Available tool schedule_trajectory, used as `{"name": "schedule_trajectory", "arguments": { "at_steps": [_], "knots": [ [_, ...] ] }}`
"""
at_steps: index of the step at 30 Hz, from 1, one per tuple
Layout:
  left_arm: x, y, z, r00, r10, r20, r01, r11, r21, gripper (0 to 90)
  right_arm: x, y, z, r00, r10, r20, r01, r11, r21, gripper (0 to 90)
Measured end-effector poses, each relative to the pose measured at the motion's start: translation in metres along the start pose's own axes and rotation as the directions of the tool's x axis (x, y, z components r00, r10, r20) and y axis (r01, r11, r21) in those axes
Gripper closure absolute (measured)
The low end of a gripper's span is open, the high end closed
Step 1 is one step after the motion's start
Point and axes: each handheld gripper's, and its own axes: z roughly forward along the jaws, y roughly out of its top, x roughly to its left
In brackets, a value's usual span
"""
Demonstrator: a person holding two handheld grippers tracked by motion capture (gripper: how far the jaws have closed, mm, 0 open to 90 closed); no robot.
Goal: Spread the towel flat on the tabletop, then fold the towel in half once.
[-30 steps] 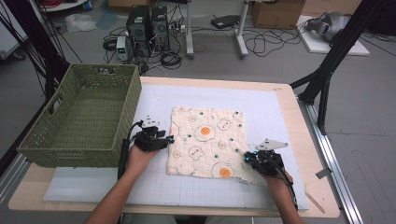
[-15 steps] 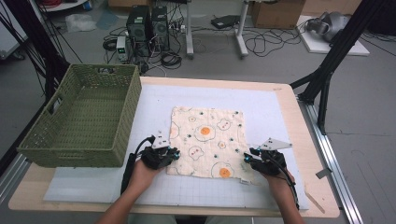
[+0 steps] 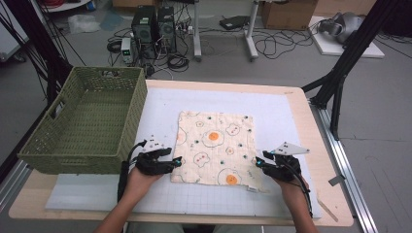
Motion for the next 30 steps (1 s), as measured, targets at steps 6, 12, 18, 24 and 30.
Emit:
{"name": "schedule_trajectory", "arguments": {
  "at_steps": [6,12,18,24,30],
  "knots": [
    [0.007,0.007,-0.012,0.9991,-0.031,-0.029,0.027,0.9893,-0.144,23.9,-0.006,0.002,-0.011,0.9983,0.019,0.056,-0.015,0.997,-0.073,32.2],
    [0.011,0.007,-0.015,0.9988,-0.039,-0.031,0.033,0.9853,-0.168,18.1,-0.011,0.005,-0.017,0.994,0.045,0.1,-0.032,0.991,-0.126,17.7],
    [0.011,0.007,-0.014,0.9991,-0.033,-0.028,0.028,0.9867,-0.16,18.2,-0.013,0.004,-0.016,0.9932,0.044,0.108,-0.03,0.991,-0.127,12.1],
    [0.01,0.006,-0.013,0.9992,-0.031,-0.024,0.027,0.9868,-0.16,18.1,-0.013,0.004,-0.017,0.9928,0.049,0.11,-0.034,0.991,-0.13,11.9],
    [0.01,0.006,-0.013,0.9994,-0.027,-0.02,0.024,0.9869,-0.159,18.1,-0.013,0.004,-0.015,0.9932,0.055,0.102,-0.042,0.991,-0.125,11.7]
  ]
}}
